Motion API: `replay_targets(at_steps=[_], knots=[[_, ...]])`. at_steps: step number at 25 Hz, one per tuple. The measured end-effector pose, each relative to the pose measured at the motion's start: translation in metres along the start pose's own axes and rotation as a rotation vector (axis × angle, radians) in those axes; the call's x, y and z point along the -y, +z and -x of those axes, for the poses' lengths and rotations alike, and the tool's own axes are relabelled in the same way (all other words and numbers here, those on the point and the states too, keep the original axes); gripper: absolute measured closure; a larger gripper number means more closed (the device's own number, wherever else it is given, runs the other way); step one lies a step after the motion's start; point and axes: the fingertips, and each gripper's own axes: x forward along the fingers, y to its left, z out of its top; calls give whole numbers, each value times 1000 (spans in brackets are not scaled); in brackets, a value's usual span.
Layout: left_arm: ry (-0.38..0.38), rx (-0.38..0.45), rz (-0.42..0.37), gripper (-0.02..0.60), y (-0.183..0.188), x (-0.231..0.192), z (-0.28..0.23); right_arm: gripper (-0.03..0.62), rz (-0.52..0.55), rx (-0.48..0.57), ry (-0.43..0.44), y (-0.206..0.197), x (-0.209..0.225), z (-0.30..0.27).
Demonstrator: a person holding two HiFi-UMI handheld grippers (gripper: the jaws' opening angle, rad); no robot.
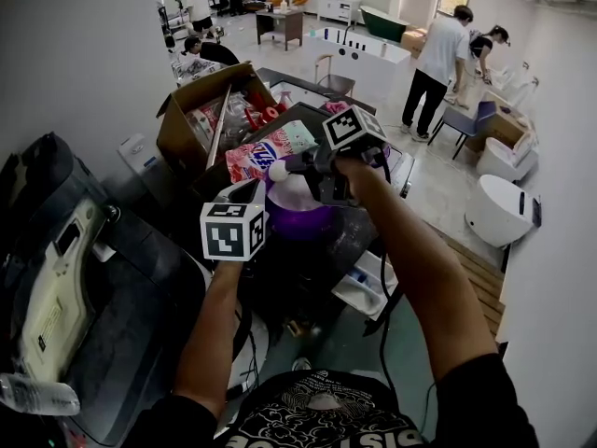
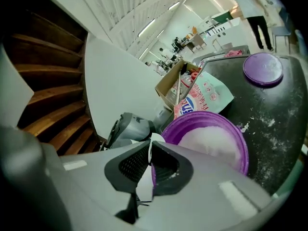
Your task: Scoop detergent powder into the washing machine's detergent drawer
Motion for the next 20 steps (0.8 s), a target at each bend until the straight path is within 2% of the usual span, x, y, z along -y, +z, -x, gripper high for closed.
replay_targets(at_steps=[11, 20], knots=[[-16, 10, 2, 580, 2, 3, -4, 559, -147, 171, 176, 10, -12, 18], [-49, 23, -19, 580, 8, 18, -10, 559, -229, 300, 273, 9, -15, 49]])
